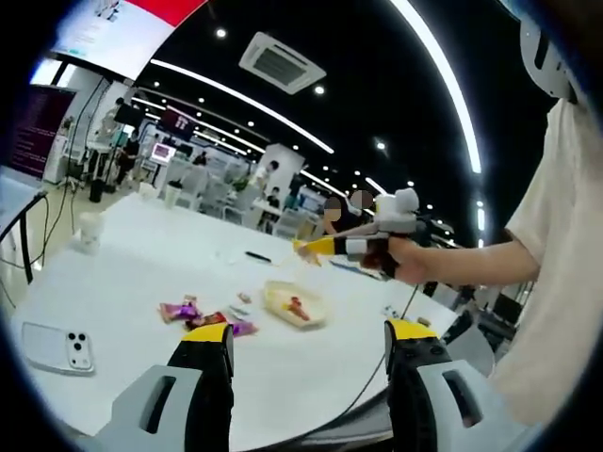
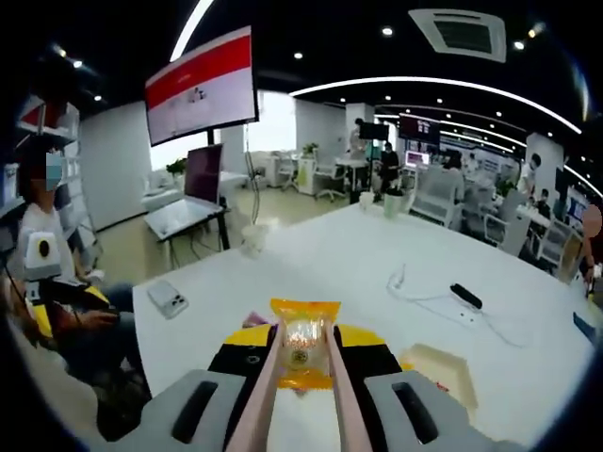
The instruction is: Place the target food into the container with the food tongs after gripping and lifting it, then release it inside without dropping or visibly crushing the food.
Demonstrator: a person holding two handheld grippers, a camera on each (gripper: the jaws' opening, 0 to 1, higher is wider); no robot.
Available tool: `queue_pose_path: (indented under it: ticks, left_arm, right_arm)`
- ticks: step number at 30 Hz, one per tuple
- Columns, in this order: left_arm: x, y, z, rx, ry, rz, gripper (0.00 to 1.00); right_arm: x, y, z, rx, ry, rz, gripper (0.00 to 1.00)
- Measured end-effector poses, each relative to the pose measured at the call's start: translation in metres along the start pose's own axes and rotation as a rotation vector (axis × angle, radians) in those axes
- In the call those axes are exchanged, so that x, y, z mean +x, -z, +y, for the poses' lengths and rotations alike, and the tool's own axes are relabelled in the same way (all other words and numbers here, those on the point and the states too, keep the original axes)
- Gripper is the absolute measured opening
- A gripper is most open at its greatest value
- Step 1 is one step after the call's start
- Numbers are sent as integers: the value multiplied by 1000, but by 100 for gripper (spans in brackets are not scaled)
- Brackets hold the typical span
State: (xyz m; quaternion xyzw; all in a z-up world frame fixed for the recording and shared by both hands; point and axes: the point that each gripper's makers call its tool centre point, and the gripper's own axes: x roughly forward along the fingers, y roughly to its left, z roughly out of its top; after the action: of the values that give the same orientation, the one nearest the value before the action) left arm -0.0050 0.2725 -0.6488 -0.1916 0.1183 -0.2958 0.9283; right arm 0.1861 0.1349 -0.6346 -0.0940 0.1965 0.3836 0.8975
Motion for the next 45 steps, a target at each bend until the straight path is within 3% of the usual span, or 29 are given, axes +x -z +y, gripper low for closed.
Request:
queue_pose_path:
  ticks: [15, 32, 40, 45]
  left_arm:
    - [3, 0, -3, 5, -21, -6, 65]
    - [24, 12, -15, -13, -7, 15, 65]
    - [16, 16, -4, -36, -42, -4, 65]
    - [11, 14, 1, -38, -55, -11, 65]
  right_arm:
    - [-7, -9, -19, -3, 14, -20, 24]
    - [-24, 4, -74, 37, 90, -9, 23]
    - [-16, 10, -85, 53, 110, 27, 23]
    - [-12, 1, -85, 43, 110, 31, 23]
